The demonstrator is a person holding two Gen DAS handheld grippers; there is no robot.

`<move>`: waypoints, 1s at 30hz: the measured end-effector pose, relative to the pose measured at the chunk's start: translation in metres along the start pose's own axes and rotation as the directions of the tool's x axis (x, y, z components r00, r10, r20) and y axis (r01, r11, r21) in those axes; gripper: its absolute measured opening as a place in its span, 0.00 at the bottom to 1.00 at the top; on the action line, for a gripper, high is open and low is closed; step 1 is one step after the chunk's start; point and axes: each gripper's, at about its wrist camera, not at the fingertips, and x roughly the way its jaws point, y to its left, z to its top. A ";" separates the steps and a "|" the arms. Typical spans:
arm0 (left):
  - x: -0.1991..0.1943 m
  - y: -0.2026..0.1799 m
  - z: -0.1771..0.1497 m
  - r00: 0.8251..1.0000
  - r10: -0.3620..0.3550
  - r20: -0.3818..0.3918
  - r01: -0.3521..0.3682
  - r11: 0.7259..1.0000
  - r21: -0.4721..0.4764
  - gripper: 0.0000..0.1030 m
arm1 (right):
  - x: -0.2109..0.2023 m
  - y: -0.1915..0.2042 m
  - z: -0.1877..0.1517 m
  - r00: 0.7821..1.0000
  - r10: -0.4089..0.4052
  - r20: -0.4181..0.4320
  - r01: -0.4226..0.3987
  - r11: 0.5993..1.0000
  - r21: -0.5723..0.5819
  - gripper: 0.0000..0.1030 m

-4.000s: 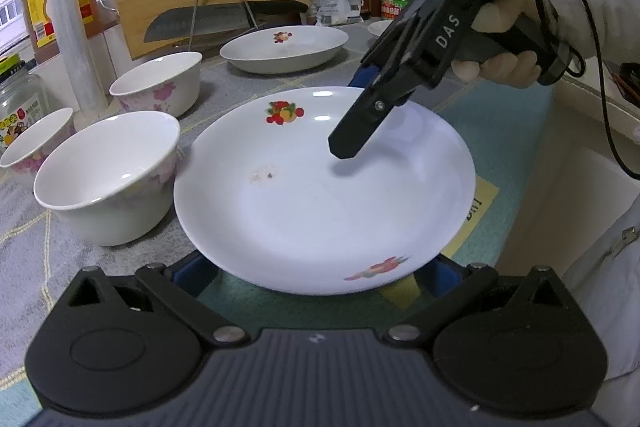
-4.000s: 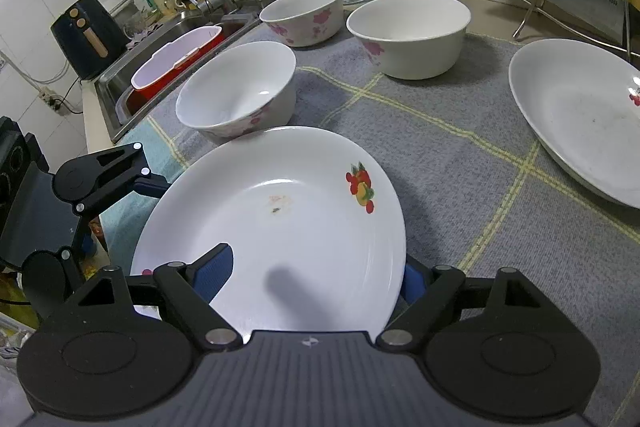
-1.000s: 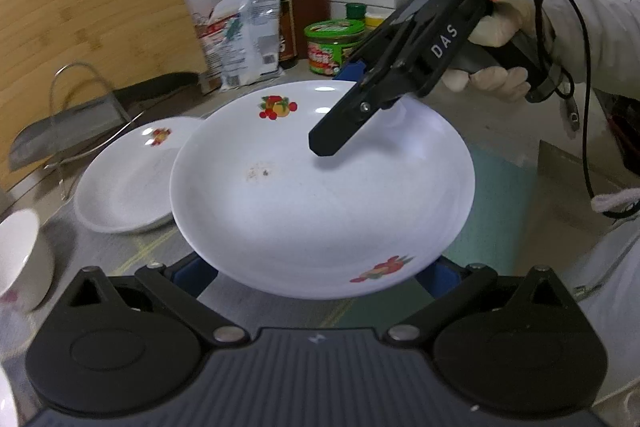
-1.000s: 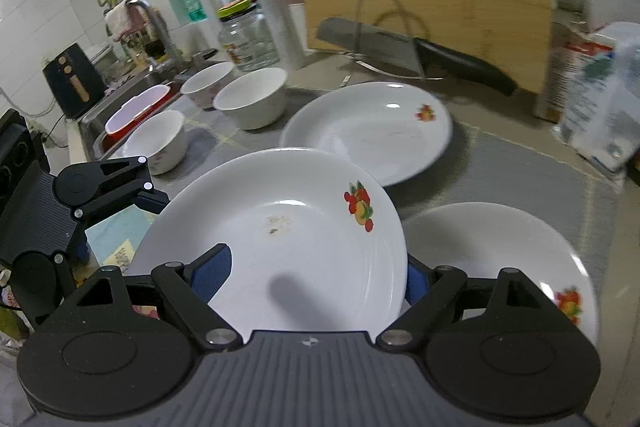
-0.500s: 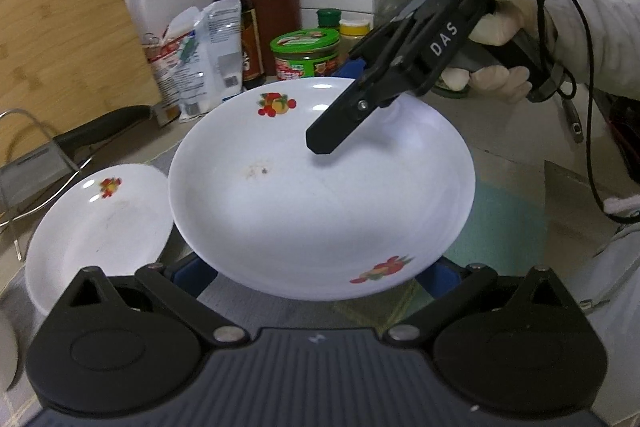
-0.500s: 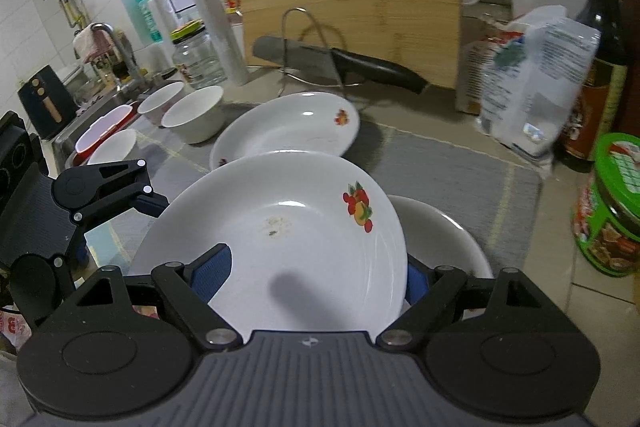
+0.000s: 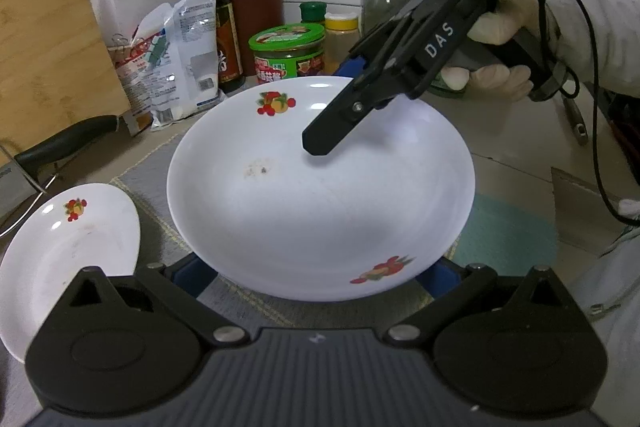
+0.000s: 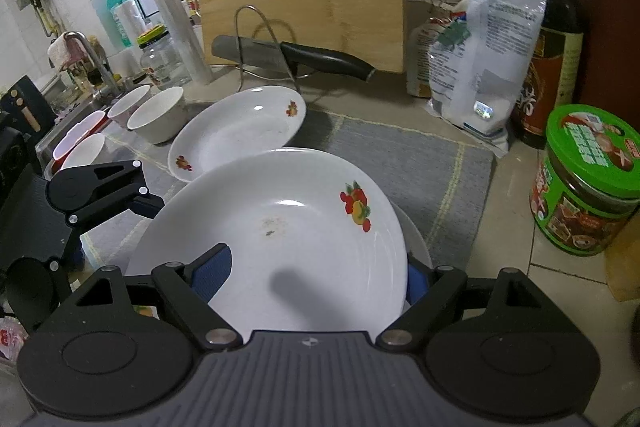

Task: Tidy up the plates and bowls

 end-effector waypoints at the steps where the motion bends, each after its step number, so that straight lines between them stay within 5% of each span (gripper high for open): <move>1: 0.001 0.000 0.000 1.000 -0.001 -0.002 0.001 1.000 -0.001 0.99 | 0.001 -0.001 0.000 1.000 -0.002 -0.001 0.002 1.000 0.000 0.87; 30: 0.018 -0.002 0.015 0.991 0.010 -0.135 -0.008 1.000 0.019 1.00 | 0.021 -0.016 -0.002 0.999 -0.005 -0.042 0.008 0.997 0.074 0.87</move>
